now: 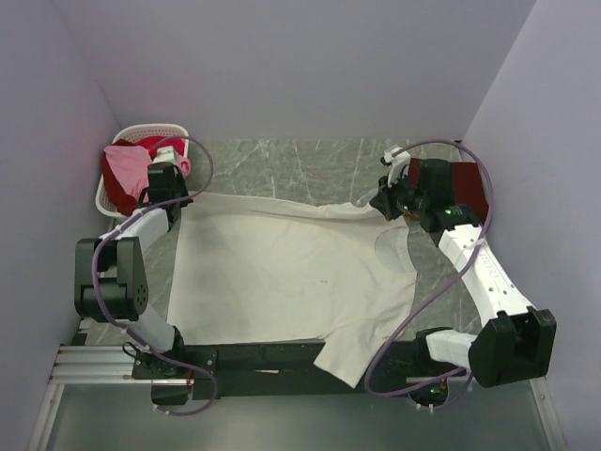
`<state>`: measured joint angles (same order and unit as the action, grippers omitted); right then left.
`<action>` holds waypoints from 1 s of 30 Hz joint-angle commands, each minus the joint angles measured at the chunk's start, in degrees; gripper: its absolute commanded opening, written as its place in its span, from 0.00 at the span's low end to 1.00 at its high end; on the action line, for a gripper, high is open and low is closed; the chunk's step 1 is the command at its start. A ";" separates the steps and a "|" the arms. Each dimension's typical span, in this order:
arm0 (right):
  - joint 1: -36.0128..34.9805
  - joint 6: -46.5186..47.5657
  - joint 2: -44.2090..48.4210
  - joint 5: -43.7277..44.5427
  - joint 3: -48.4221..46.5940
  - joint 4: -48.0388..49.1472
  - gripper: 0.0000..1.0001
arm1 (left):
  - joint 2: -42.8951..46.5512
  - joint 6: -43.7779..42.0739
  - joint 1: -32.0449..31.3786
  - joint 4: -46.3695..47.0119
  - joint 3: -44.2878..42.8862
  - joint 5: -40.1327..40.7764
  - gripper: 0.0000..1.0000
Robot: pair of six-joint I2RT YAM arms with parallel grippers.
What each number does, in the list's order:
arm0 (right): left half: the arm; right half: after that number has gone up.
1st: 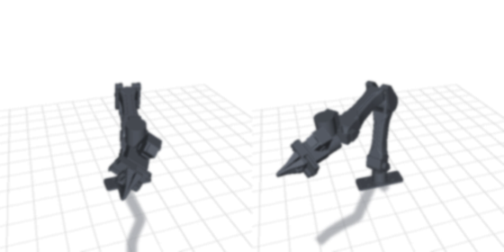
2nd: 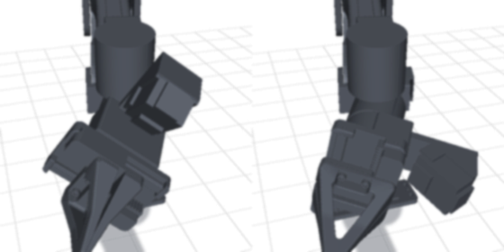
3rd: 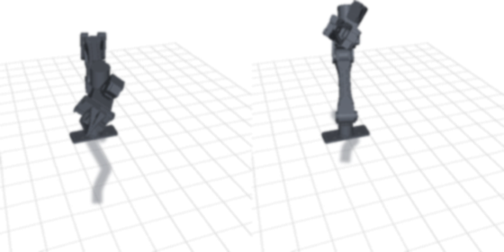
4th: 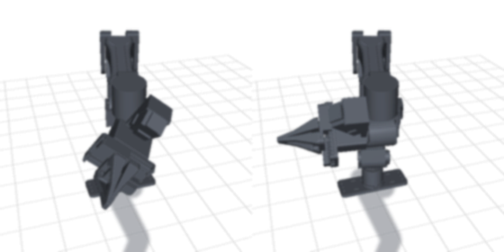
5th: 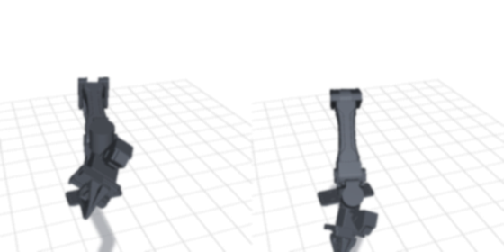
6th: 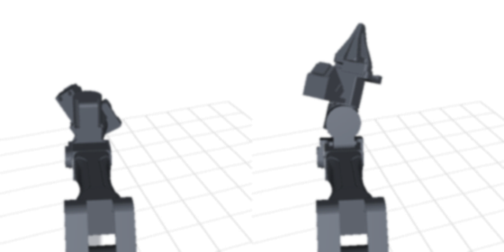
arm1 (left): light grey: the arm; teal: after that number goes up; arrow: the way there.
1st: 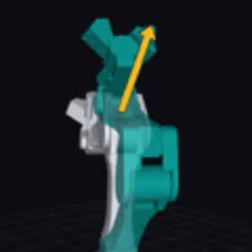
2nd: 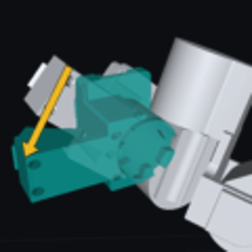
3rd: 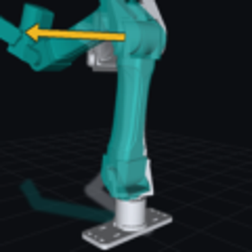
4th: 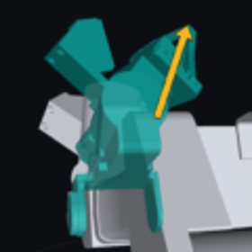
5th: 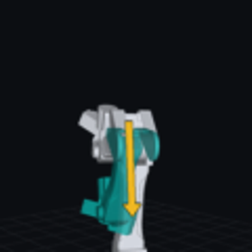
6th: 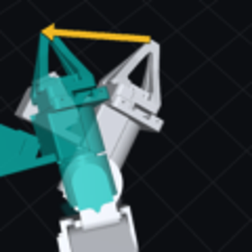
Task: Fold and stack the t-shirts
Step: Fold the tshirt
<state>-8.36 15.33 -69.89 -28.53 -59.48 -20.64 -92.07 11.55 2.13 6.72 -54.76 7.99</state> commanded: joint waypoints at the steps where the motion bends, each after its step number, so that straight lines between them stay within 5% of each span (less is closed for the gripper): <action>1: 0.27 0.58 3.09 0.06 0.95 1.31 0.00 | 2.60 -1.53 0.33 -0.22 0.44 1.15 0.00; 30: 0.36 0.58 2.56 4.09 2.97 -0.01 0.00 | 6.12 -6.28 0.33 -14.97 4.14 -4.91 0.00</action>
<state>-8.36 15.70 -68.77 -26.30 -56.86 -21.19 -87.05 6.68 2.24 -4.56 -50.72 4.95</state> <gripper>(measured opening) 0.008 0.013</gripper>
